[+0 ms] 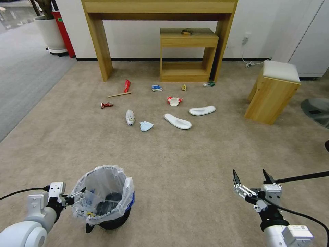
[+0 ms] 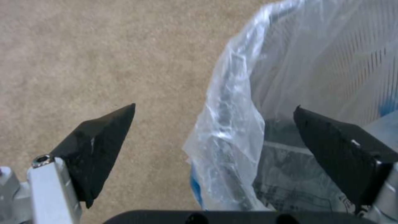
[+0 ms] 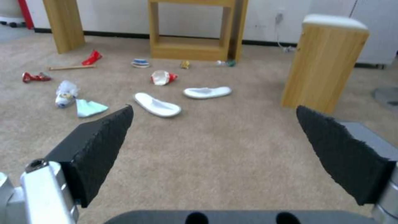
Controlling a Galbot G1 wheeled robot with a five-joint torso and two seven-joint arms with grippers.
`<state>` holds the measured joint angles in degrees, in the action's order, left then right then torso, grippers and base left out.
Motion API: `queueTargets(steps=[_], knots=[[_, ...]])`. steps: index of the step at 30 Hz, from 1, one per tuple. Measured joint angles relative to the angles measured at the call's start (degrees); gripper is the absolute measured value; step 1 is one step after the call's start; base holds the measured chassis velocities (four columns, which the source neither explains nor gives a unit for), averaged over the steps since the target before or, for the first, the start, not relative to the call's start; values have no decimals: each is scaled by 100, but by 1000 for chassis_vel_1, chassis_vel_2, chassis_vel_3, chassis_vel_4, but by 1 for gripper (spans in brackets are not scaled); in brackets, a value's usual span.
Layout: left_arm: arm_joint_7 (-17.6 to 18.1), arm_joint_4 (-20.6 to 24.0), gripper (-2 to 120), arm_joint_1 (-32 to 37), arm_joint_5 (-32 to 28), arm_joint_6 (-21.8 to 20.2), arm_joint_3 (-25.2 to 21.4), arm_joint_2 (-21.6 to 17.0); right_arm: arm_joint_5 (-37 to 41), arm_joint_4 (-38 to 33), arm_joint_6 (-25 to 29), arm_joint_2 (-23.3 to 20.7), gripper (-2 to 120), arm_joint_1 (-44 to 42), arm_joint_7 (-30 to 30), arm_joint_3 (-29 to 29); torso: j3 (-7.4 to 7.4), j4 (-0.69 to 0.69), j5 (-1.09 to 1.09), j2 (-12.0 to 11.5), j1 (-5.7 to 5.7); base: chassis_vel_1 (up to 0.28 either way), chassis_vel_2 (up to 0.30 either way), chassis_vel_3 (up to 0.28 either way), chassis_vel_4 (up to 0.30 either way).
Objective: Pick up the trash bin and place the garbage on the floor into it.
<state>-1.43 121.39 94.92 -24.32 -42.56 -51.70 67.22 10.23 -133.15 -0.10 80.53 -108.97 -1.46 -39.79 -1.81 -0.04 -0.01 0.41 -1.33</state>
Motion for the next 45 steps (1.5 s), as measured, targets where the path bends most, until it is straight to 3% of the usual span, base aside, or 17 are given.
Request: queueTargets(steps=[6,22,33,35,45], knots=[[111,-138,100,-86,-46,18,278,29,501,-12,-492,18,100,59,-358,135,0,0,0,0,0,0,0,0,0],[133,-521,99,-349,57,35,488,28,817,40,-508,35,100,43,-719,97,0,0,0,0,0,0,0,0,0],[105,-530,65,-365,161,40,558,45,749,72,-442,33,100,150,-858,163,0,0,0,1,0,0,0,0,0],[103,-530,52,-366,197,41,573,58,769,70,-454,32,100,219,-982,166,0,0,0,1,0,0,0,0,0],[112,-538,18,-346,220,49,589,87,805,-10,-551,20,100,310,-1159,208,0,0,1,2,0,0,0,0,0]])
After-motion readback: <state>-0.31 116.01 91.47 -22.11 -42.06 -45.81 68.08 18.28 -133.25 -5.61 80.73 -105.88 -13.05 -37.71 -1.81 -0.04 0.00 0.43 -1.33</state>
